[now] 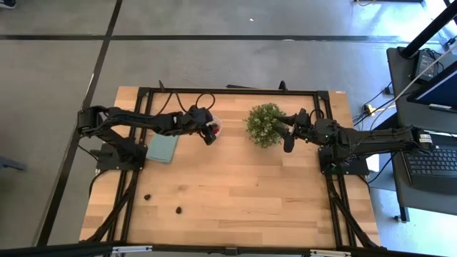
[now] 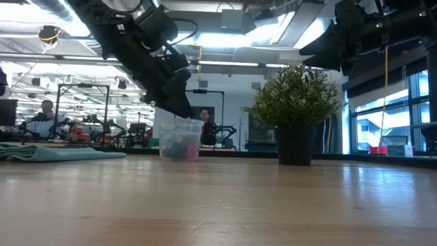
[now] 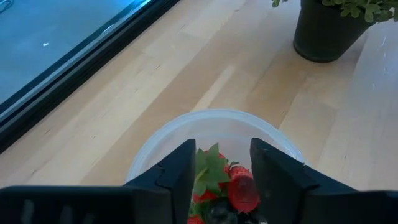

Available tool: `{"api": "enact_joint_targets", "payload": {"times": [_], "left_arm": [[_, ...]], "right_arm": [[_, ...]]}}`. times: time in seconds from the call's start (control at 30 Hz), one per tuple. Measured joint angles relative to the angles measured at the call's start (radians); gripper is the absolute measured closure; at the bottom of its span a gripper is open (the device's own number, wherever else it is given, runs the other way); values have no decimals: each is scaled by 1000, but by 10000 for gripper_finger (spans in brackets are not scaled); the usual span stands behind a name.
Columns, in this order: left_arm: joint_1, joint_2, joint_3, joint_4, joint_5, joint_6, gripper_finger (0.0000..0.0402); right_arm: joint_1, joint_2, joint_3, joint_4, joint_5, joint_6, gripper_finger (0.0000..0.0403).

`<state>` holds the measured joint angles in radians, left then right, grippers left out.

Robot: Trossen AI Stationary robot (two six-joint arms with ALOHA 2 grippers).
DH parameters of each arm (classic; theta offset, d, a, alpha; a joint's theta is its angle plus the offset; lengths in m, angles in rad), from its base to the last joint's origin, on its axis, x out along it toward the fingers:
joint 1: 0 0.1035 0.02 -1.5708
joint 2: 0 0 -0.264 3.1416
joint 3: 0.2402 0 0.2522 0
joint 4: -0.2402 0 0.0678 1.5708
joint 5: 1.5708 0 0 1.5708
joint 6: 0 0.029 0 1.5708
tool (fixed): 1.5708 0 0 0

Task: Pick and placing Produce into tupperware
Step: Put the blackberry into the transparent container

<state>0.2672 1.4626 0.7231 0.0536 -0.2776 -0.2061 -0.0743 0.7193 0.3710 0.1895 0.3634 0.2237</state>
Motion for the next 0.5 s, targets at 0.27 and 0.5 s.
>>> {"api": "enact_joint_targets", "payload": {"times": [0.27,0.5], "left_arm": [[-35,-149,0,40,154,46,198],[-146,-348,0,14,277,105,157]], "right_arm": [[0,0,0,0,0,0,186],[0,0,0,0,0,2,186]]}}
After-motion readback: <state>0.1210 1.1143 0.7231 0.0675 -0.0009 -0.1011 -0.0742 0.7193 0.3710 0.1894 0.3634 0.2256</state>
